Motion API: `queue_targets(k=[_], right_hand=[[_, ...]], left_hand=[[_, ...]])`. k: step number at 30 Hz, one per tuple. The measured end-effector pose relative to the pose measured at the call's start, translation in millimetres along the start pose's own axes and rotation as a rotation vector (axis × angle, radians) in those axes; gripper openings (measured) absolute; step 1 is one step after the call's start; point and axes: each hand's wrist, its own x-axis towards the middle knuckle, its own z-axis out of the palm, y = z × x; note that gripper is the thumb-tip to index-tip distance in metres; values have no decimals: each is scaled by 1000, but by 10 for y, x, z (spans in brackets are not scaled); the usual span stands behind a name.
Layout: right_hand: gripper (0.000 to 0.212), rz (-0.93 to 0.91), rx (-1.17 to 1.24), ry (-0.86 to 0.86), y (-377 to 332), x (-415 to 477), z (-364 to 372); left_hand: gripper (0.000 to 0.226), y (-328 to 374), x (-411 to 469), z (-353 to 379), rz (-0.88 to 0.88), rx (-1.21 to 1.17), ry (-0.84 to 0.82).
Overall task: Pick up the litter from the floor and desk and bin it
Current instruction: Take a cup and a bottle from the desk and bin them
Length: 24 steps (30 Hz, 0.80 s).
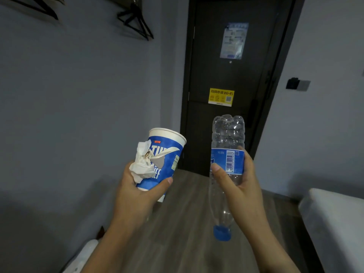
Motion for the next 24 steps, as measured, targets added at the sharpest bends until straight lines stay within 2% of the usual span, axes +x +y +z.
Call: queue_targets(k=[3,9,13,24], right_hand=[[70,24,-4,-33,270,419,369],[70,105,-26,-56,783,1170,999],[68,161,-38,-113,1168,1496,1308],[74,278,-36,-261,2474,2844,1906]], left_hand=[[80,-266,543,-112,-11,89,31],[65,-793,1594,-305,-82,186,6],[56,-1186,2052,-346,-148,195,72],[56,-2160,3478,-64,-248,404,172]])
